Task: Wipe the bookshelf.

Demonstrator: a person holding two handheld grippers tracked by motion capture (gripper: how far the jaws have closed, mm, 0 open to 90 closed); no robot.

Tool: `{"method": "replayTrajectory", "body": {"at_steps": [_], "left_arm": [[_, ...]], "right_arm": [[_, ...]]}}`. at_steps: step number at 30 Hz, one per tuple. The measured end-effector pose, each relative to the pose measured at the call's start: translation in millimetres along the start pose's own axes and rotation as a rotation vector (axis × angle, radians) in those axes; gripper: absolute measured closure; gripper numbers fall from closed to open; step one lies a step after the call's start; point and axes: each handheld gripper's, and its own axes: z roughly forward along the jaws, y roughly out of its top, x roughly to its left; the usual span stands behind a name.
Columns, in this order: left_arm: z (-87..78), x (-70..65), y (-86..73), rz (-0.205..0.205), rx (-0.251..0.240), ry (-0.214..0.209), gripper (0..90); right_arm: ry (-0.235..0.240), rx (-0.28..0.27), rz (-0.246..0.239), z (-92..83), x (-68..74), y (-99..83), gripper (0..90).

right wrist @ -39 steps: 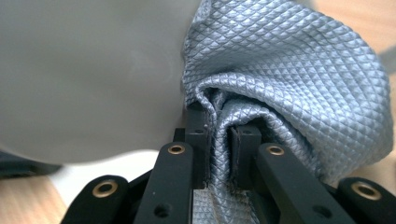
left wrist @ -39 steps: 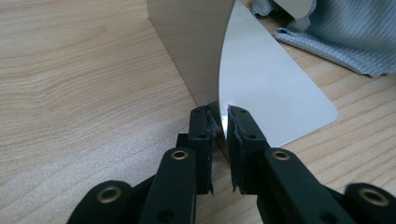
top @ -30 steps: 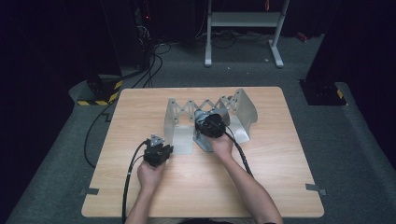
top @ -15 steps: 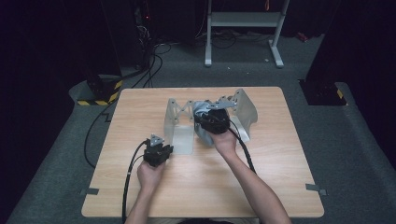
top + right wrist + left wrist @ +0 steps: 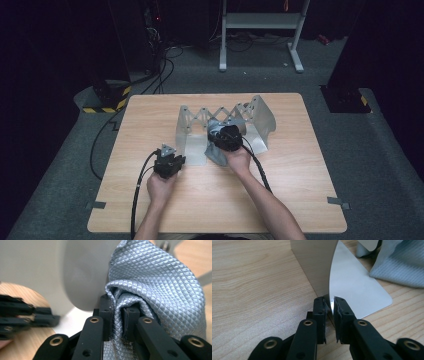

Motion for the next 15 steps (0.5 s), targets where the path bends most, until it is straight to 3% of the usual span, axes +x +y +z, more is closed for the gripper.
{"method": "replayTrajectory", "body": {"at_steps": [5, 11, 13, 15], "left_arm": [[0.0, 0.1, 0.0, 0.000, 0.000, 0.000, 79.9], [-0.1, 0.1, 0.0, -0.001, 0.001, -0.001, 79.9], [-0.1, 0.3, 0.0, 0.000, 0.001, -0.001, 79.9], [-0.1, 0.3, 0.0, 0.000, 0.001, -0.001, 79.9]], "right_arm": [[-0.015, 0.061, 0.013, 15.7, -5.2, -8.4, 81.6], [-0.016, 0.070, 0.018, 15.7, -5.7, -9.2, 81.6], [-0.007, 0.047, 0.008, 9.1, -3.2, -5.7, 81.6], [0.012, -0.014, -0.003, -6.1, 1.9, 2.6, 81.5]]}}
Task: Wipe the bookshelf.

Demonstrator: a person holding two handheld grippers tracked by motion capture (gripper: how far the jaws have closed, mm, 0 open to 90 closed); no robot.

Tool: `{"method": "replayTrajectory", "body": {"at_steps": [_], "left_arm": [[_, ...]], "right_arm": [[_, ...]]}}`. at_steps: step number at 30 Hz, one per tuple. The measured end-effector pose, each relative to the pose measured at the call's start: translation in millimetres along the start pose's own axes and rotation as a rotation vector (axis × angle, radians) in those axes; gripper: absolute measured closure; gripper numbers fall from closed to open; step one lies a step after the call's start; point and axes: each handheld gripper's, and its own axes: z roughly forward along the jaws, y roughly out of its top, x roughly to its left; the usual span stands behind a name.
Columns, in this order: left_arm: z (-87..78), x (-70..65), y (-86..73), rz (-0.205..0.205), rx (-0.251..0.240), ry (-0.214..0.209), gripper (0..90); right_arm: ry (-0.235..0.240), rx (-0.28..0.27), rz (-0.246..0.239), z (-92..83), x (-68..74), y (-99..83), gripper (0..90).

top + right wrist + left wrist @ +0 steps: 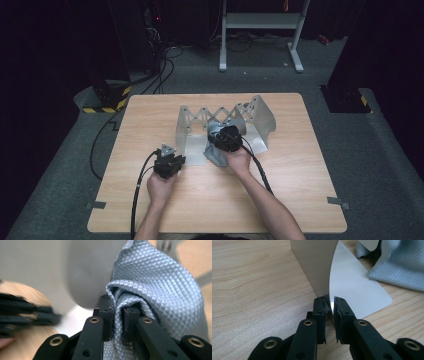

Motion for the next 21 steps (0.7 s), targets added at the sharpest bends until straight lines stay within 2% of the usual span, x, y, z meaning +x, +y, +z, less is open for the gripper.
{"method": "replayTrajectory", "body": {"at_steps": [3, 7, 8, 9, 15, 21], "left_arm": [[0.0, 0.0, 0.0, 0.000, 0.000, 0.000, 80.0], [0.0, 0.2, 0.0, 0.000, 0.000, 0.000, 79.9], [0.0, 0.2, 0.0, 0.000, 0.000, 0.000, 79.9], [0.0, 0.2, 0.0, -0.001, -0.001, -0.001, 79.9], [0.0, 0.3, 0.0, 0.000, -0.001, -0.001, 80.0], [-0.1, 0.6, 0.0, -0.001, 0.000, -0.003, 79.9]], "right_arm": [[0.023, -0.064, -0.015, -17.5, 5.9, 9.4, 81.5], [0.042, -0.104, -0.049, -35.3, 13.7, 21.8, 81.3], [0.042, -0.104, -0.049, -35.3, 13.7, 21.8, 81.3], [0.051, -0.130, -0.060, -42.4, 17.6, 26.8, 81.3], [0.044, -0.120, -0.105, -41.0, 27.9, 23.5, 81.1], [0.038, -0.111, -0.106, -35.9, 26.0, 8.1, 81.2]]}}
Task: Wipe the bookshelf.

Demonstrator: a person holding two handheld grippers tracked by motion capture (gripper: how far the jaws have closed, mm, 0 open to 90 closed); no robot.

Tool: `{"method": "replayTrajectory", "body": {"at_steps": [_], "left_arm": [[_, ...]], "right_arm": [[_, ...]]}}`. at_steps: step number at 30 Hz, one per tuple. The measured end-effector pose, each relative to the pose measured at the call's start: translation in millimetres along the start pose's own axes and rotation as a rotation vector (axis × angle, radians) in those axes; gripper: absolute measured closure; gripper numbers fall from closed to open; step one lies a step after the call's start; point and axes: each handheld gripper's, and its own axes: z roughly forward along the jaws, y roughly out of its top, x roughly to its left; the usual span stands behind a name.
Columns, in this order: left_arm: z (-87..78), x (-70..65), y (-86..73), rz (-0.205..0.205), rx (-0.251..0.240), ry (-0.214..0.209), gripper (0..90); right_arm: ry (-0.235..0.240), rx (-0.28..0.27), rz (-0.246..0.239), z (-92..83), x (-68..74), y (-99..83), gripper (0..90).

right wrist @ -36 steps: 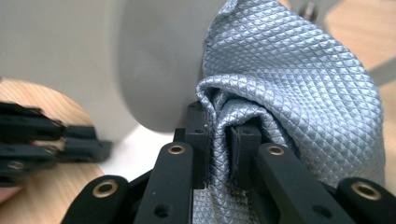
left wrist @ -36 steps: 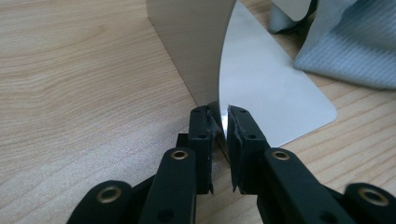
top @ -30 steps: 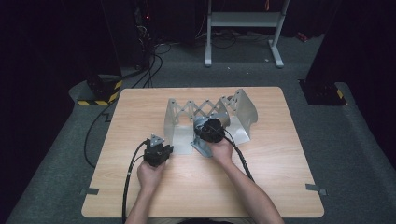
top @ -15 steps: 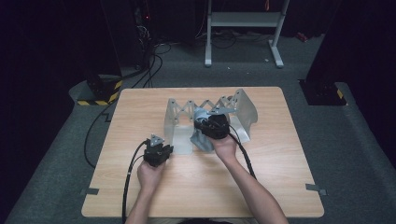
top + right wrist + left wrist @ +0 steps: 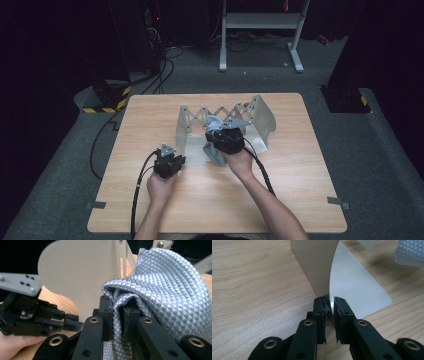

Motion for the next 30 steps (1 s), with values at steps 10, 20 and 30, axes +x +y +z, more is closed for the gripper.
{"method": "replayTrajectory", "body": {"at_steps": [10, 20, 30], "left_arm": [[0.2, -0.8, -0.1, 0.000, -0.001, 0.002, 79.8], [0.1, -0.5, -0.1, 0.000, 0.000, 0.000, 79.9], [0.1, -1.6, 0.0, 0.007, 0.000, 0.008, 79.7]], "right_arm": [[-0.032, 0.114, 0.028, 23.3, -9.3, -33.4, 80.9], [-0.055, 0.241, 0.057, 54.8, -21.1, -59.0, 79.9], [-0.037, 0.239, 0.012, 23.3, -7.9, -75.2, 77.1]]}}
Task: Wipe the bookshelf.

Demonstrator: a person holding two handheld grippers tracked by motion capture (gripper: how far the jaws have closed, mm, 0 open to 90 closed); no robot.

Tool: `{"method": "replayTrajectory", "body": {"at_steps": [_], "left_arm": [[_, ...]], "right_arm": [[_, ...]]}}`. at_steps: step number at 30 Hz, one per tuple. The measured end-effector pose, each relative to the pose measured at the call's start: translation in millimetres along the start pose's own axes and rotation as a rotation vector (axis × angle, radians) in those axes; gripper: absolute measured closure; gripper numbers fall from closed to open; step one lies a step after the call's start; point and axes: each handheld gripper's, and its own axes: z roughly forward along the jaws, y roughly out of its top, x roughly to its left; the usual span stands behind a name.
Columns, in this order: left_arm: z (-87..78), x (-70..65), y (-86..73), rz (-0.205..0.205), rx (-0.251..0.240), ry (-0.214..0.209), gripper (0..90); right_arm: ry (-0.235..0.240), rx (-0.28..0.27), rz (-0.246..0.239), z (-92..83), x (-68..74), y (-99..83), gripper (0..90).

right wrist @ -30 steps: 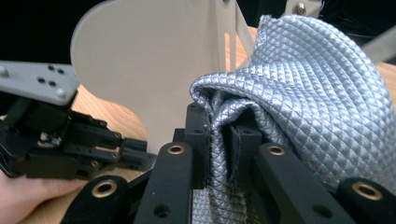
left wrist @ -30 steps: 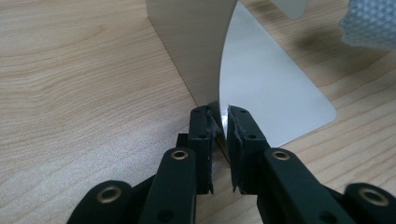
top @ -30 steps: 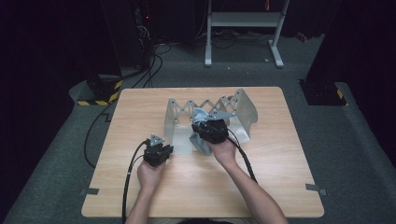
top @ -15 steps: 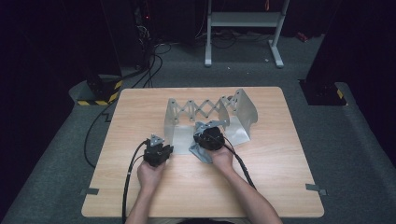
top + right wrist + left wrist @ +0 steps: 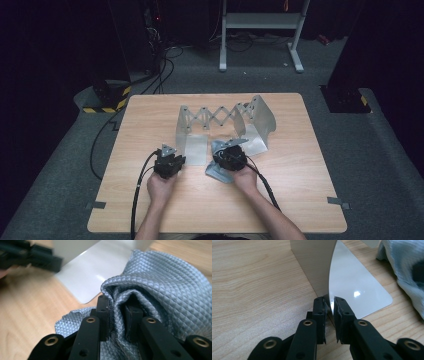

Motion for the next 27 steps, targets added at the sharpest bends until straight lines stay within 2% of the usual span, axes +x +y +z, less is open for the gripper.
{"method": "replayTrajectory", "body": {"at_steps": [3, 6, 7, 10, 14, 19, 23, 25, 27], "left_arm": [[0.6, 0.4, 0.5, -0.005, -0.001, 0.004, 79.6], [0.7, 0.0, 0.6, 0.003, -0.001, 0.010, 79.6], [0.6, -0.3, 0.7, 0.006, 0.000, 0.012, 79.6], [0.5, -1.0, 0.7, 0.012, 0.001, 0.021, 79.4], [0.8, -1.8, 0.9, 0.017, -0.001, 0.038, 75.9], [1.1, -2.6, 1.0, 0.023, -0.001, 0.041, 73.1], [1.3, -3.3, 1.0, 0.028, -0.001, 0.045, 69.7], [1.4, -3.7, 1.0, 0.030, 0.000, 0.049, 66.3], [1.4, -3.8, 1.1, 0.032, 0.001, 0.050, 64.4]], "right_arm": [[-0.005, 0.009, -0.066, -1.6, 13.7, -4.4, 76.7], [-0.009, 0.009, -0.080, -1.5, 18.6, -8.6, 74.4], [-0.012, -0.003, -0.064, -3.0, 19.7, -11.7, 66.4], [-0.036, -0.023, -0.054, -7.2, 19.7, -13.2, 56.4], [-0.069, -0.072, -0.061, -18.9, 18.5, -14.2, 48.7], [-0.084, -0.106, -0.023, -33.2, 8.7, -20.9, 45.5], [-0.082, -0.110, -0.005, -39.8, 1.8, -27.0, 46.7], [-0.094, -0.129, 0.007, -41.9, -1.8, -31.0, 50.1], [-0.082, -0.147, 0.036, -44.0, -6.4, -33.8, 48.0]]}}
